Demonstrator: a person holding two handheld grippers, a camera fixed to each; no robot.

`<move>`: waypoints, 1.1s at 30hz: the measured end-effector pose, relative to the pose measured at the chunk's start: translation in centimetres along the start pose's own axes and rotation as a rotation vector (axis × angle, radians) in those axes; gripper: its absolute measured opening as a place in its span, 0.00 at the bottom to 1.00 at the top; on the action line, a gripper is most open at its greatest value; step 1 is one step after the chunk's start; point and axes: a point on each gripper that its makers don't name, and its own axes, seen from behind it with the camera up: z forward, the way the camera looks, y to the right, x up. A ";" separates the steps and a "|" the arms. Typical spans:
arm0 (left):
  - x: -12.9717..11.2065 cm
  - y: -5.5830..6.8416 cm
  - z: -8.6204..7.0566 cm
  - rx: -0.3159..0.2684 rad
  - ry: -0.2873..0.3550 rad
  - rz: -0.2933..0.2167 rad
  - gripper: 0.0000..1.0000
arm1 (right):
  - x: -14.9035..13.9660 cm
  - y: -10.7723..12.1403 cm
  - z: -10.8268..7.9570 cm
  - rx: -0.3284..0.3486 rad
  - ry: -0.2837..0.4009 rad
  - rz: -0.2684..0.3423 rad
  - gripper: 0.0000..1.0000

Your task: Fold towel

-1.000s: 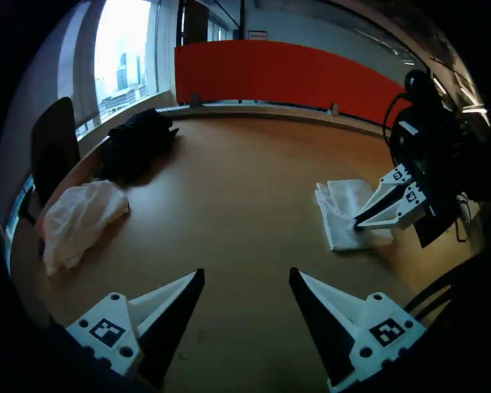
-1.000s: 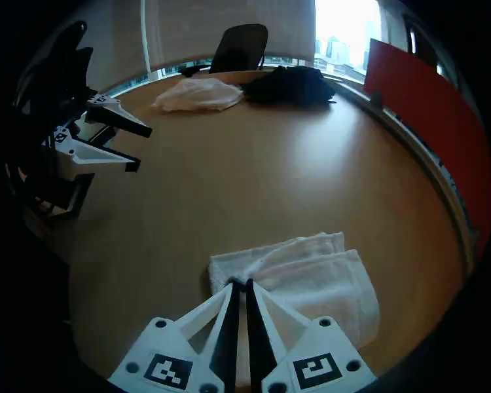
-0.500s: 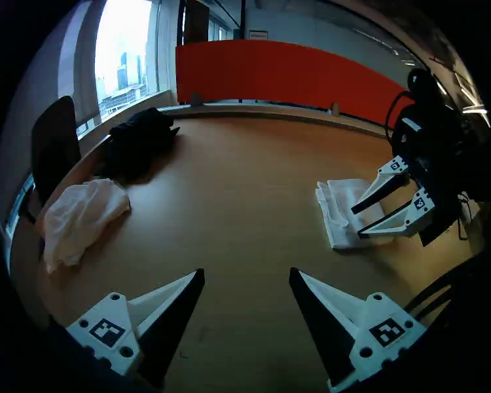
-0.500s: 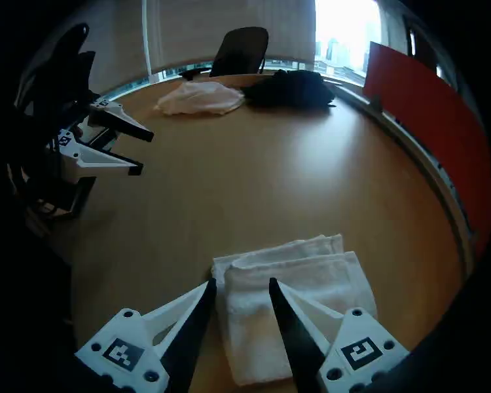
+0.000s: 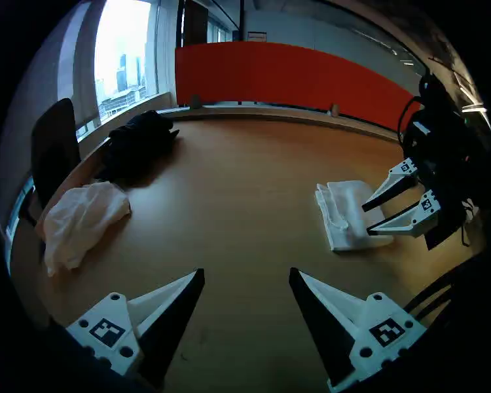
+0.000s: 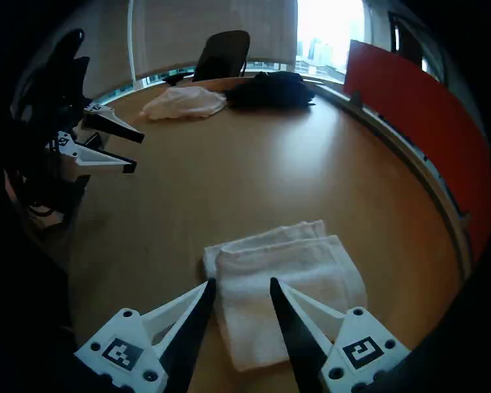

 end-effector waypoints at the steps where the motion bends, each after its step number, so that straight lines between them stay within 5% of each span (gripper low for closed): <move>1: 0.0 0.0 0.0 -0.001 0.000 0.001 0.96 | -0.2 0.1 -0.1 -0.009 -0.001 0.009 0.67; 4: 0.0 0.0 0.0 -0.002 0.001 0.006 0.96 | -0.9 0.2 -0.5 -0.036 -0.002 0.039 0.80; 12: -0.1 0.2 0.1 -0.008 -0.003 0.014 0.96 | -2.7 0.5 -1.8 -0.112 0.000 0.114 0.87; 33: 0.0 0.2 0.3 -0.011 0.006 0.017 0.96 | -7.3 -0.4 -2.6 -0.201 -0.056 0.235 0.87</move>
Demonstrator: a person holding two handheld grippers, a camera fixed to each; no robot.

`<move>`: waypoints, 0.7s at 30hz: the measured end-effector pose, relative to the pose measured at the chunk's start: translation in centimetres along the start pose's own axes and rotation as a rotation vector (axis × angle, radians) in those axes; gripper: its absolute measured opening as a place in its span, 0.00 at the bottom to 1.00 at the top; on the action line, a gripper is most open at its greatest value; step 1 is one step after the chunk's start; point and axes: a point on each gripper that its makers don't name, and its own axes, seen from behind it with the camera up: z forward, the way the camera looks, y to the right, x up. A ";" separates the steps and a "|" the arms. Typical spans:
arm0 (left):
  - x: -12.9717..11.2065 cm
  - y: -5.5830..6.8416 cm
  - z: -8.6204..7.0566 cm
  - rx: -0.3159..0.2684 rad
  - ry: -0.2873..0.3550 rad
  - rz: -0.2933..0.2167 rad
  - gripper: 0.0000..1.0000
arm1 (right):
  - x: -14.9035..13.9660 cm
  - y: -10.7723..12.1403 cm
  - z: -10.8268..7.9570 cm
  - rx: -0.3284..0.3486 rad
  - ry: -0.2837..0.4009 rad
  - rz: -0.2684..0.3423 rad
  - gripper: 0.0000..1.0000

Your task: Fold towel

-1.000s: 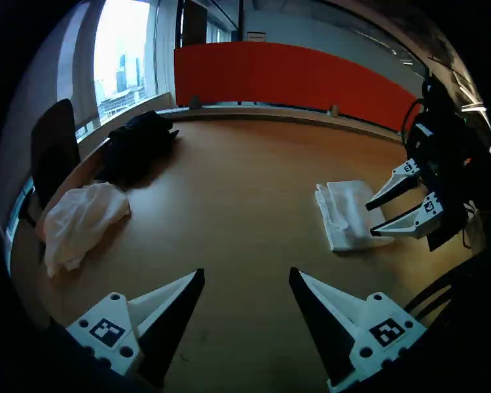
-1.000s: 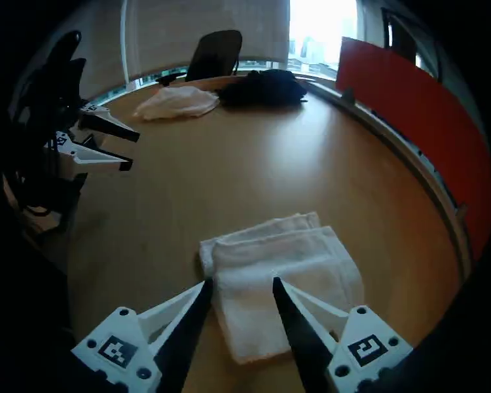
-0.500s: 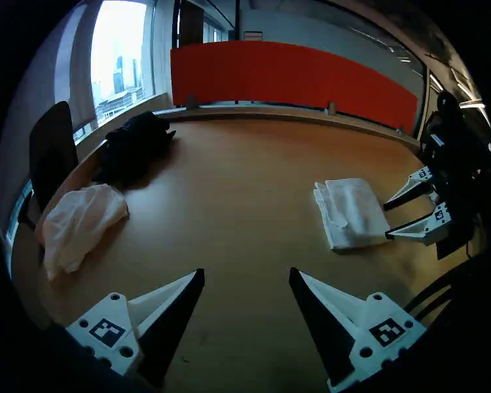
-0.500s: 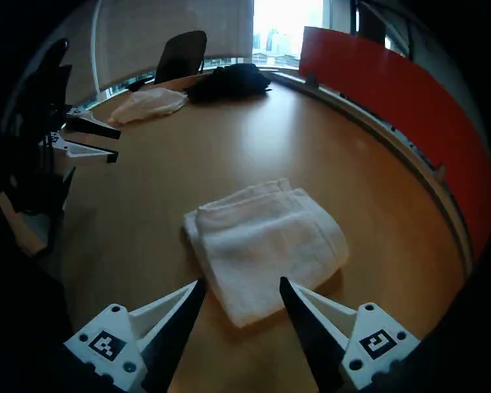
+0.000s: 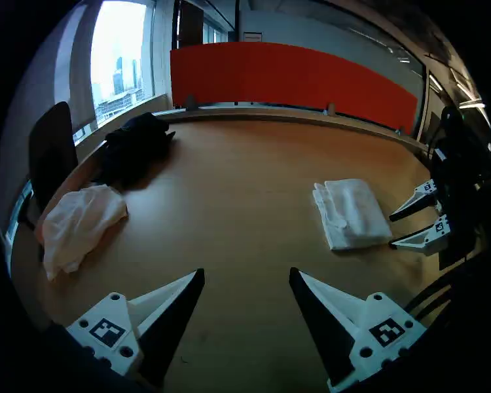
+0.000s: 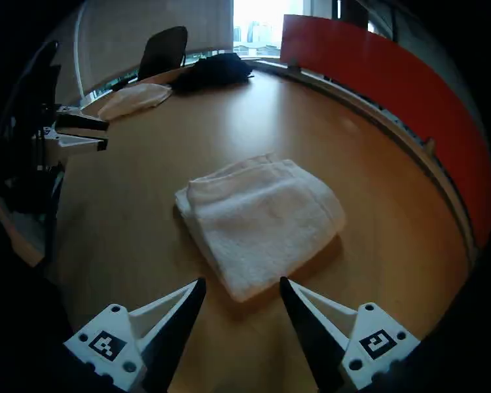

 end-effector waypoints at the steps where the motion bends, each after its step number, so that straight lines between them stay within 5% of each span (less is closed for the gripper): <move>1: 0.0 0.0 0.0 0.000 0.002 0.000 0.96 | -0.2 0.0 0.0 -0.002 -0.003 0.003 0.87; 15: -0.4 -0.4 -0.2 0.003 0.011 -0.007 0.96 | -1.2 0.5 0.3 -0.028 -0.020 0.039 0.72; 21: -0.3 -0.4 -0.3 0.004 0.011 -0.005 0.96 | -1.5 0.6 0.5 -0.038 -0.019 0.062 0.47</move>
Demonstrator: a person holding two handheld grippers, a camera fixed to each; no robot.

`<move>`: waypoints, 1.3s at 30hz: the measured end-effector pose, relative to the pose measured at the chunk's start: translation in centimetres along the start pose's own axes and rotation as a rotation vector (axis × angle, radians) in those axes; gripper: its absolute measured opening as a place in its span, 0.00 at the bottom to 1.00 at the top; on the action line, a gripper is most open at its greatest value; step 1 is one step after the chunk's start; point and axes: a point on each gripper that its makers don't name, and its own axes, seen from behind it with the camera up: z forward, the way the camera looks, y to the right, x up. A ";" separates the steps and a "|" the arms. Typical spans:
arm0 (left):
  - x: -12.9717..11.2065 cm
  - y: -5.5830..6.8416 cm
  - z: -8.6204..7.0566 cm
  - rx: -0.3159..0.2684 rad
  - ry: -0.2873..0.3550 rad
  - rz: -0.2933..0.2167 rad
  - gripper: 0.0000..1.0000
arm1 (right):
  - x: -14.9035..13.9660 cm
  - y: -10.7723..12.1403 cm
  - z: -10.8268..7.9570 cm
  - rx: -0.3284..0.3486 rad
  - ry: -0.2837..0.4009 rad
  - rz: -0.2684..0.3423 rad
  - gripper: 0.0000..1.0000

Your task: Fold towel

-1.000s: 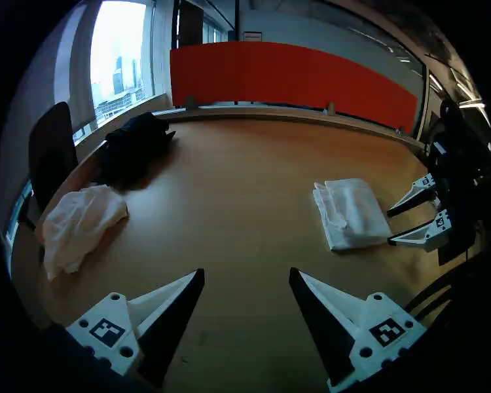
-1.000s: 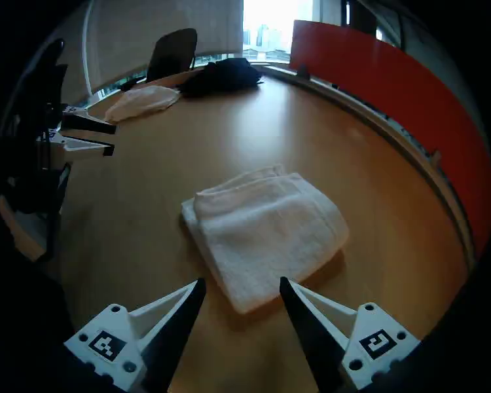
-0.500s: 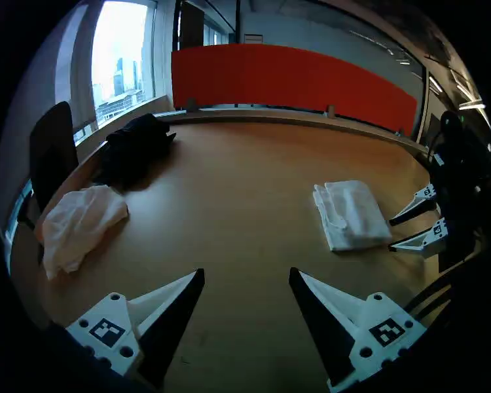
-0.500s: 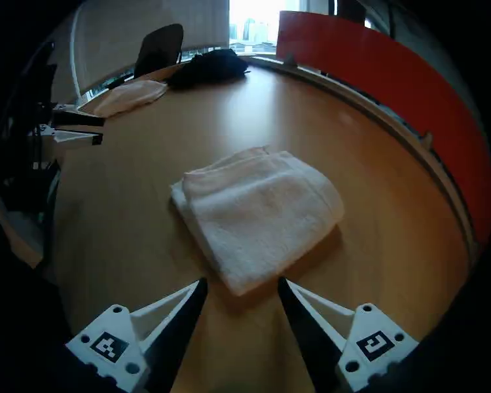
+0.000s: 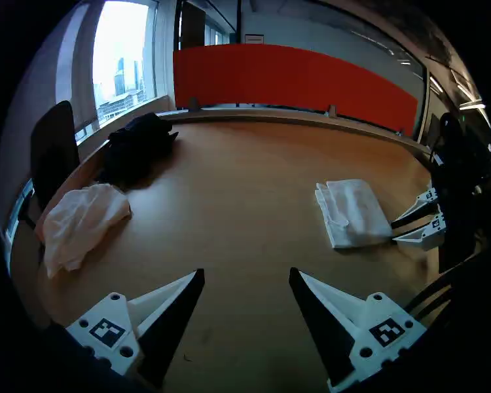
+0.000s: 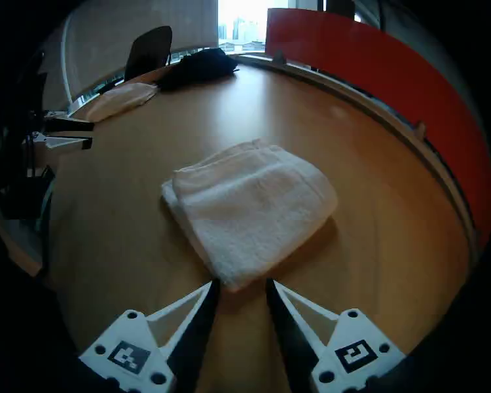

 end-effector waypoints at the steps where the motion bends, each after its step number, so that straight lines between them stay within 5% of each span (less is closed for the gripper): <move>1: 0.0 0.0 0.0 0.000 0.000 0.000 0.96 | -0.1 0.0 0.1 0.002 -0.002 0.004 0.41; 14: 0.1 0.2 -0.1 -0.003 0.001 0.003 0.96 | 0.0 -0.4 0.2 0.006 0.012 0.011 0.04; 21: 0.1 0.4 -0.1 -0.009 0.006 0.004 0.96 | 1.9 0.1 -0.7 -0.007 0.052 0.020 0.03; 27: 0.5 0.2 -0.2 -0.012 0.013 0.008 0.96 | 6.0 1.1 -2.4 -0.018 0.110 0.028 0.03; 39: 2.3 -0.3 -0.4 -0.015 0.046 0.012 0.96 | 17.0 2.9 -7.2 -0.028 0.229 -0.084 0.03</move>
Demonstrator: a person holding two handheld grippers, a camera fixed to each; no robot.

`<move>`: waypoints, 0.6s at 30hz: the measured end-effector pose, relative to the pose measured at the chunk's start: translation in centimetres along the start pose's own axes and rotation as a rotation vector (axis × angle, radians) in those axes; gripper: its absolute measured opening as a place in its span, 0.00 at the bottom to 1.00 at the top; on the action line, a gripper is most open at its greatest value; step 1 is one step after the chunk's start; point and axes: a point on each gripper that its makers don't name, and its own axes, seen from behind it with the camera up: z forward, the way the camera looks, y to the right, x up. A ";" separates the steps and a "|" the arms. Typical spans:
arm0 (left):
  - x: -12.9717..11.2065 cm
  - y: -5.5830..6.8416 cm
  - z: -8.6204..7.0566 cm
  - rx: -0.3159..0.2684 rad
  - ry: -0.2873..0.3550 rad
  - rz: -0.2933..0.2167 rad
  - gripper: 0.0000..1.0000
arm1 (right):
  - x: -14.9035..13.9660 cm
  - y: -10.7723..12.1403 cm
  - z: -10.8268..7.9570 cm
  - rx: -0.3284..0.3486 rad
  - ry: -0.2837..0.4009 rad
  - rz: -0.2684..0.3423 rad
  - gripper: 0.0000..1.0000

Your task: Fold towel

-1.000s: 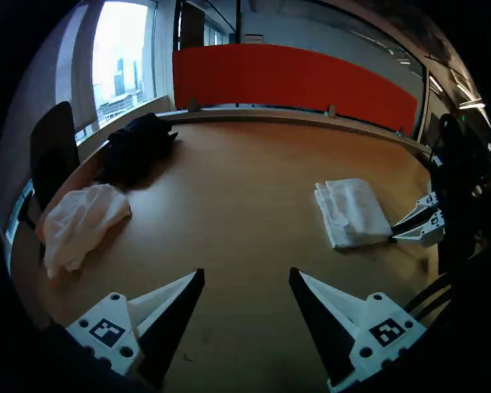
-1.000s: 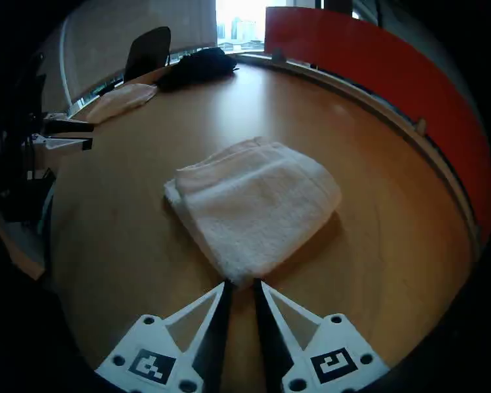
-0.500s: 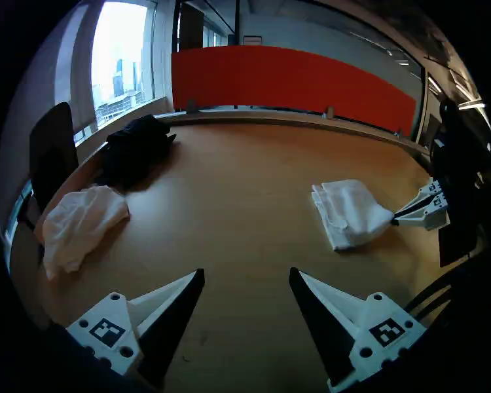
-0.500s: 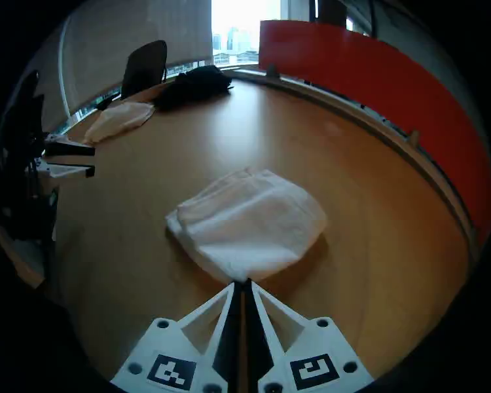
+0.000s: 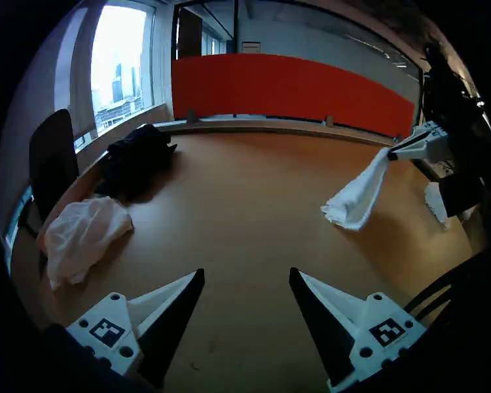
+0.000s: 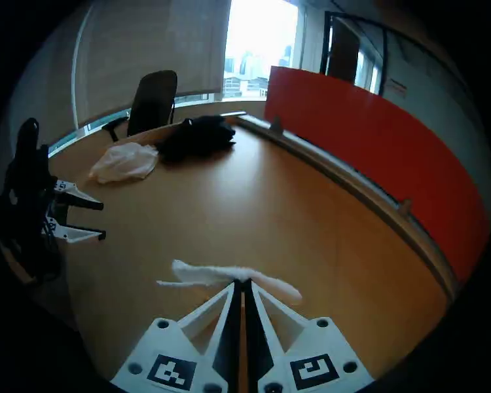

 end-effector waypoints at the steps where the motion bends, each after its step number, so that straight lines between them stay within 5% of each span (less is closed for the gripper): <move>1: 0.2 0.0 0.0 -0.001 0.003 0.000 0.96 | 0.8 0.2 -0.2 0.001 0.009 -0.001 0.03; 9: 1.5 0.6 0.4 -0.022 0.022 0.010 0.96 | 5.2 1.9 -2.7 -0.017 0.067 0.004 0.03; 18: 2.0 1.8 0.8 -0.051 0.024 0.010 0.96 | 5.8 4.5 -5.4 -0.065 0.102 0.062 0.03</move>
